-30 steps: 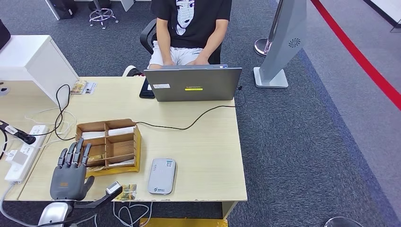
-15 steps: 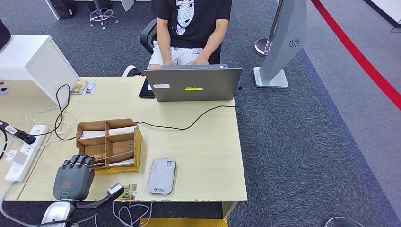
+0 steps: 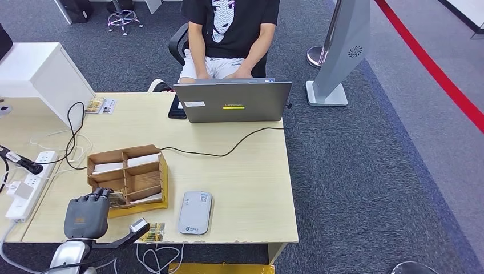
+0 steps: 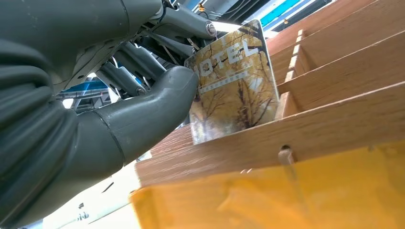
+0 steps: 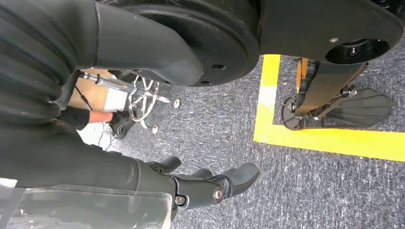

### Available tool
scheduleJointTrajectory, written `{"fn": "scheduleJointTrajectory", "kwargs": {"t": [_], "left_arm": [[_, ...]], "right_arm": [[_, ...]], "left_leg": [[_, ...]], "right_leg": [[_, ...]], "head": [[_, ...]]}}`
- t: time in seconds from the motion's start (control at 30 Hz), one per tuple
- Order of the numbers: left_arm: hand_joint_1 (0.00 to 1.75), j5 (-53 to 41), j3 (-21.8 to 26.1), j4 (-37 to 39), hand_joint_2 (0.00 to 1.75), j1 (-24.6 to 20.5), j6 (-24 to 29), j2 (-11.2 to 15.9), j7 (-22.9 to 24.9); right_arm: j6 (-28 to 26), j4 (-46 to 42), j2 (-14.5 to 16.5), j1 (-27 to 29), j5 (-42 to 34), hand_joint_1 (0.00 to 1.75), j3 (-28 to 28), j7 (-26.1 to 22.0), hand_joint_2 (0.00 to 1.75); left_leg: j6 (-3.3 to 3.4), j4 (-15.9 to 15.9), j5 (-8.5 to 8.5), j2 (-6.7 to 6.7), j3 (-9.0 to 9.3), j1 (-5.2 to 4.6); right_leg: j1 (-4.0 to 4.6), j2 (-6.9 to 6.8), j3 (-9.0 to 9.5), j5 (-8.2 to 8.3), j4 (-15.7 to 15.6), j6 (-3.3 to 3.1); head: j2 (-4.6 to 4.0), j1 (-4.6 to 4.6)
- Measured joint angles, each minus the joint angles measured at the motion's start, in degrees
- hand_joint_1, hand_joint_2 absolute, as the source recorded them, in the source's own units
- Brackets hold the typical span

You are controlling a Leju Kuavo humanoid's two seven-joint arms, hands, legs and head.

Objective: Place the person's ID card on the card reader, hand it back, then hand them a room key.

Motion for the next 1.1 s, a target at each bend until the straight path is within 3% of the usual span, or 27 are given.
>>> {"fn": "scheduleJointTrajectory", "kwargs": {"t": [0.5,0.8,1.1], "left_arm": [[1.75,0.0,-0.7,-2.3,1.75,0.5,0.3,0.1,-0.3],[1.75,0.0,-5.6,-16.0,1.75,1.2,-3.4,3.0,3.4],[1.75,0.0,-6.8,-27.0,1.75,1.2,-5.1,7.1,3.6]], "right_arm": [[0.1,0.0,0.0,0.0,0.0,0.0,0.0,0.1,1.75],[0.1,0.0,0.0,0.0,-0.1,0.0,0.0,-0.1,1.75],[0.3,0.0,0.0,0.0,0.1,0.0,0.0,-0.5,1.75]], "left_leg": [[0.0,0.0,0.0,0.0,-0.01,0.0],[0.0,0.0,0.0,0.0,-0.02,0.0],[0.0,0.0,0.0,0.0,-0.02,0.01]], "right_leg": [[0.0,-0.01,-0.01,-0.01,0.0,-0.01],[0.0,0.0,-0.03,-0.01,0.0,-0.01],[0.01,0.0,-0.04,-0.01,0.0,-0.02]], "head": [[0.0,0.0],[0.0,0.0],[0.0,0.0]]}}
